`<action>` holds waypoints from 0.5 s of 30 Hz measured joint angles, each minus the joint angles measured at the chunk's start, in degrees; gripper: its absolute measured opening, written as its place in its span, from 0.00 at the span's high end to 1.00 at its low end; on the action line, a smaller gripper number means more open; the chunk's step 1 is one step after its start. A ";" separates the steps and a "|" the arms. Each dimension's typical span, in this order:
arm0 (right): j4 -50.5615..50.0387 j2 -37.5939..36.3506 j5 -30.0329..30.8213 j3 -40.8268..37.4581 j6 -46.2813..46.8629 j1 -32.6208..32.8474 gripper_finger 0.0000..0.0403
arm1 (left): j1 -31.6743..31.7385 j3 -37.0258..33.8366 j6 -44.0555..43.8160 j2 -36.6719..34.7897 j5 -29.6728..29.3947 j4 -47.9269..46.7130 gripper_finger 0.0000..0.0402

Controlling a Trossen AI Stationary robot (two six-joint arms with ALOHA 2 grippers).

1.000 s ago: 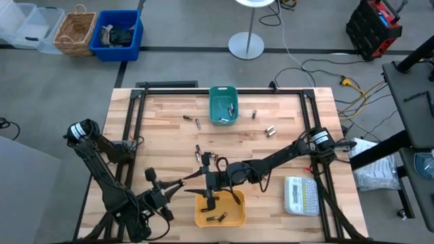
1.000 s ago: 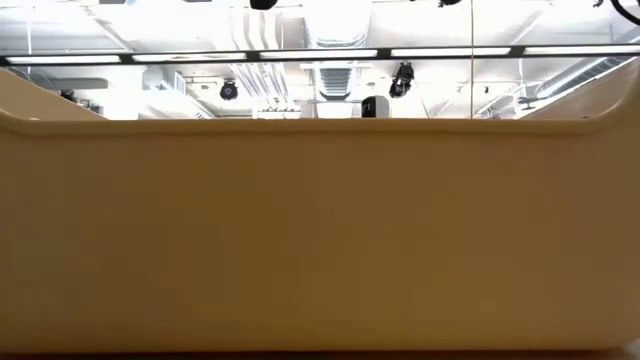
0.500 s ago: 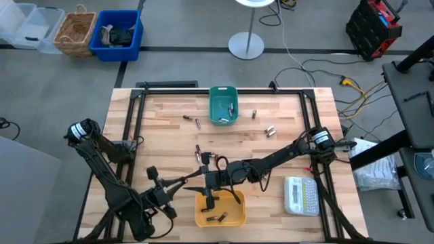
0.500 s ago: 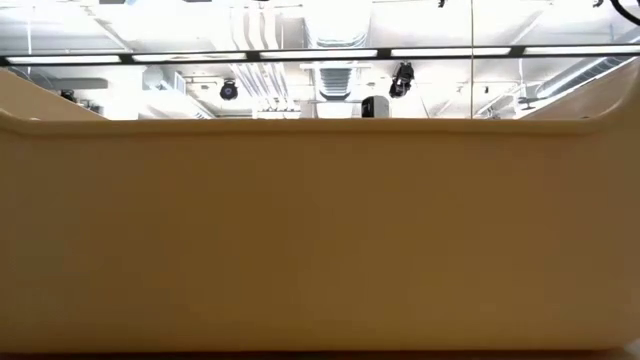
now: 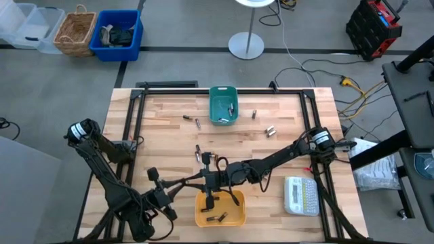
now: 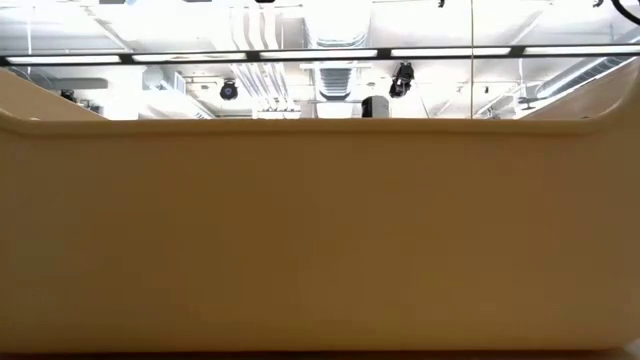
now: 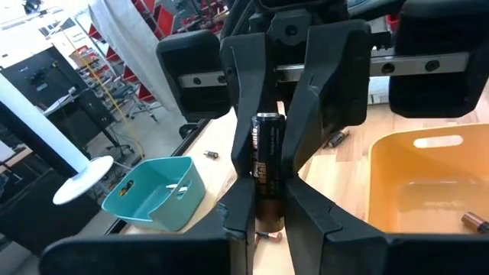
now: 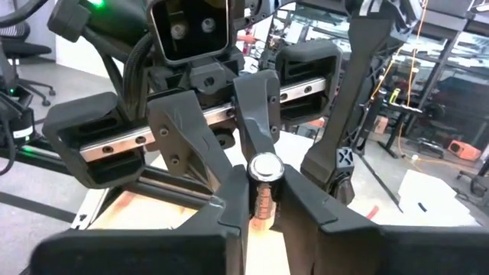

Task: Sort batteries
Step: Put the black battery into the yellow bin

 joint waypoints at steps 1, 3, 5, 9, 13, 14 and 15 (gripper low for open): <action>-0.02 0.00 0.00 0.00 0.00 -0.02 0.90 | 0.00 -0.02 0.02 0.00 0.00 -0.02 0.92; -0.01 0.00 0.00 0.00 0.13 0.00 0.90 | 0.01 -0.02 -0.69 0.00 0.09 0.01 0.91; -0.32 0.00 -0.06 -0.03 0.75 0.00 0.90 | 0.07 -0.02 -1.61 -0.05 1.47 -0.08 0.90; -0.92 0.00 -0.15 -0.11 3.01 0.02 0.90 | 0.11 -0.02 -3.07 -0.15 4.60 -0.11 0.81; -4.01 -0.07 -0.05 0.94 4.44 0.00 0.90 | 0.09 -0.02 -2.95 -0.15 5.99 -0.48 0.70; -5.20 -0.07 0.02 1.36 4.44 0.01 0.90 | 0.09 -0.02 -2.94 -0.15 6.16 -0.86 0.67; -6.38 -0.07 0.02 1.78 4.46 0.16 0.90 | 0.09 -0.02 -2.95 -0.15 6.19 -1.15 0.65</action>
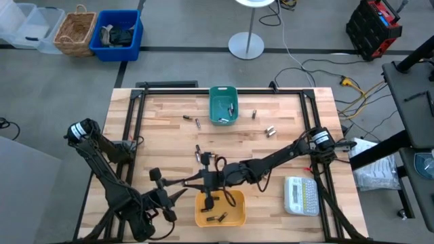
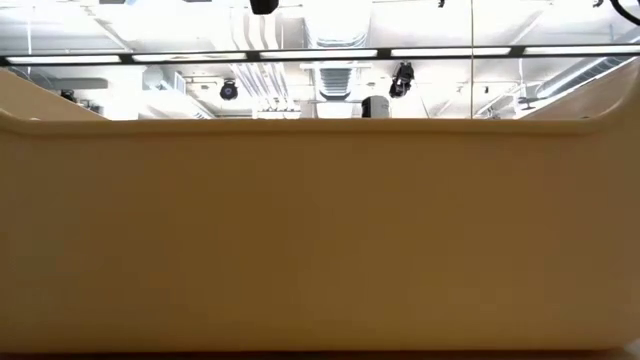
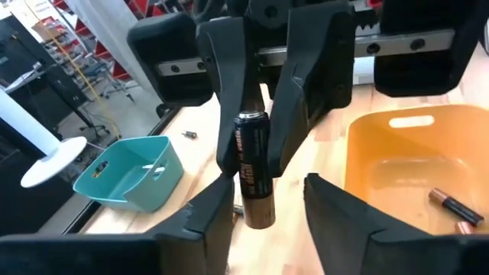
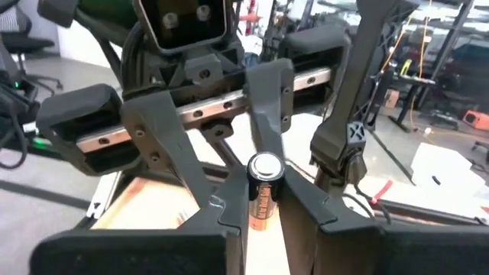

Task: Sort batteries
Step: Put the black battery into the yellow bin

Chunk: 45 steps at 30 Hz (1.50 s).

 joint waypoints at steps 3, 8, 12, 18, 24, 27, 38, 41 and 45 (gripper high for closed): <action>-2.55 -0.04 0.02 1.20 0.06 0.38 0.90 | -0.02 0.00 0.00 0.00 0.06 -0.67 0.60; -9.01 -0.06 -0.03 3.92 1.73 0.85 0.90 | 0.00 0.00 -0.26 0.00 1.59 -0.95 0.57; -16.72 -0.06 -0.04 6.86 2.71 0.85 0.90 | 0.04 0.00 -1.37 0.00 1.81 -0.93 0.56; -25.50 -0.06 -0.07 10.11 4.83 0.96 0.90 | 0.07 0.00 -2.37 0.00 5.14 -0.96 0.56; -32.54 -0.06 -0.07 12.29 6.40 0.96 0.88 | 0.07 0.00 -3.09 -0.02 10.20 -1.20 0.56; -37.93 -0.08 -0.09 13.68 7.69 1.00 0.89 | 0.07 0.00 -3.22 -0.08 14.91 -1.95 0.56; -61.84 -0.17 -15.83 16.18 9.56 2.45 0.87 | 0.07 0.52 -9.83 -0.37 27.23 -9.62 0.56; -65.18 -0.17 -20.74 15.25 11.53 3.18 0.88 | 0.07 0.52 -10.29 -0.37 27.23 -9.76 0.56; -69.27 -0.15 -21.31 14.17 15.74 3.97 0.86 | 0.07 0.52 -10.48 -0.37 27.23 -9.74 0.56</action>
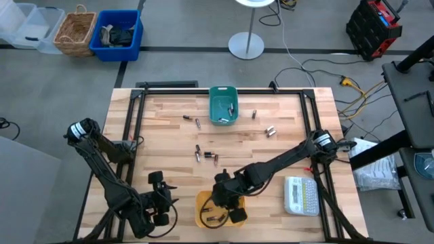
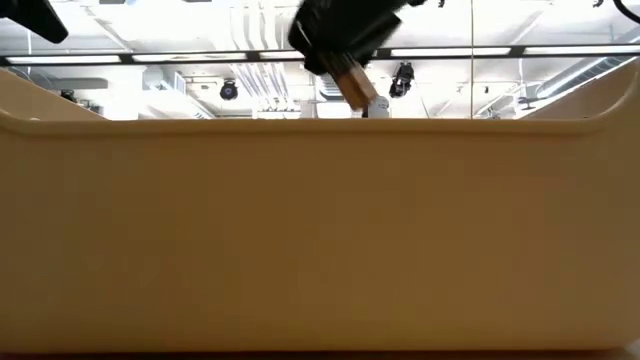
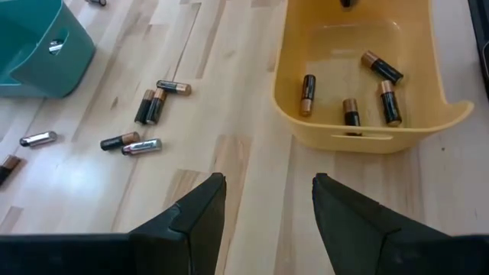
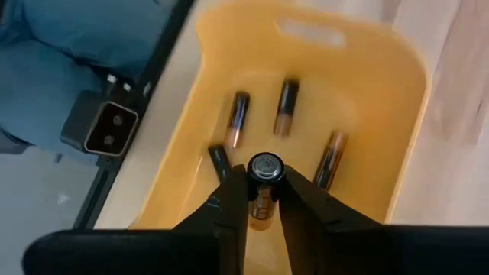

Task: Sort batteries
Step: Put the black battery into the yellow bin, then put the silver battery into the light green bin

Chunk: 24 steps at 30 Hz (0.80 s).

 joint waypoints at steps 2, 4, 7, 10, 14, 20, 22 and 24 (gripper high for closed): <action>-0.40 0.00 0.04 -0.30 2.22 0.13 0.82 | 0.00 0.00 -0.11 0.00 -0.01 0.00 0.56; -0.34 0.00 0.08 -0.32 3.74 0.14 0.77 | 0.00 0.00 -0.12 0.00 -0.04 -0.02 0.56; -0.24 0.00 0.15 -0.32 4.23 0.12 0.71 | 0.07 0.00 -0.12 0.00 -1.03 -0.02 0.56; -0.25 0.00 0.19 -0.36 3.52 0.12 0.66 | 0.13 0.00 -0.12 0.00 -1.81 -0.08 0.56; -0.26 0.00 0.24 -0.36 2.33 0.09 0.63 | 0.17 0.00 0.03 0.00 -0.62 -0.89 0.56; -0.21 -0.02 0.27 -0.38 -1.60 -0.47 0.65 | 0.17 1.21 -3.58 0.00 8.15 -4.33 0.56; -0.20 -0.04 0.29 -0.34 -3.35 -0.86 0.67 | 0.17 1.73 -5.23 0.00 11.61 -4.73 0.56; -0.19 -0.07 0.32 -0.17 -5.15 -1.36 0.69 | 0.17 2.30 -6.59 0.00 13.90 -4.75 0.56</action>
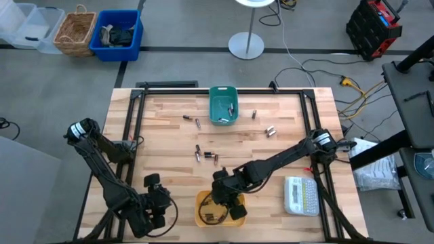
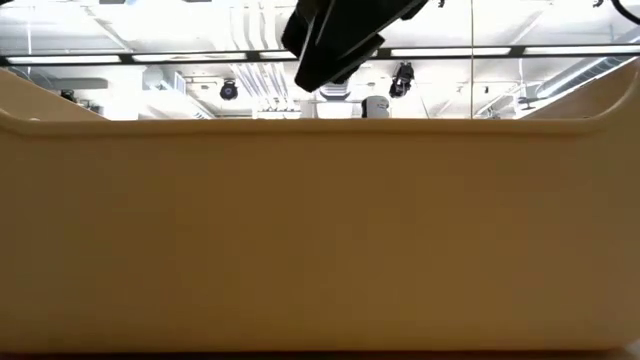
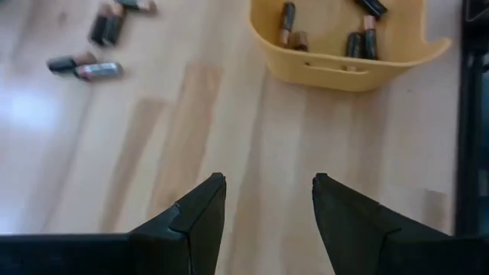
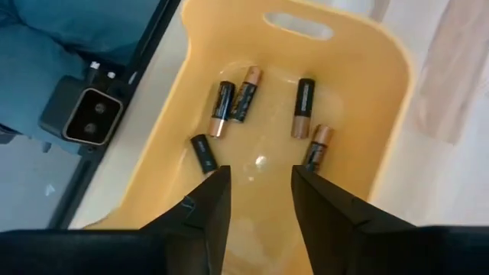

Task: Sort batteries
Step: Put the silver battery into the light green bin

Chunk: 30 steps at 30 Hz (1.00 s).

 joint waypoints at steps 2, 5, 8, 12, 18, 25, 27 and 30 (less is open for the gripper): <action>0.04 -0.33 0.03 0.08 -2.08 -0.70 0.72 | 0.00 0.42 -1.60 0.00 0.96 0.03 0.56; 2.14 -1.06 0.31 0.18 -6.73 -2.05 0.75 | 0.04 0.72 -3.20 0.00 0.56 0.06 0.56; 4.84 -1.94 0.84 0.18 -11.87 -3.72 0.79 | 0.37 0.72 -4.45 0.00 -0.56 -0.02 0.56; 7.33 -3.19 0.95 0.21 -15.85 -5.82 0.84 | 0.63 0.72 -7.70 0.00 -0.96 -0.05 0.56; 8.62 -4.44 0.99 0.21 -20.52 -7.64 0.91 | 0.57 0.72 -14.36 0.00 0.56 -0.23 0.56; 7.46 -5.56 0.93 0.21 -24.69 -9.09 0.95 | 0.45 0.72 -25.08 0.00 13.93 -0.54 0.56; 5.52 -6.28 0.93 0.21 -24.56 -9.77 0.96 | 0.19 0.72 -27.11 0.05 17.61 -0.54 0.56; 1.94 -7.15 0.91 0.20 -23.01 -10.61 0.97 | -0.10 0.72 -28.02 0.21 21.25 -0.55 0.56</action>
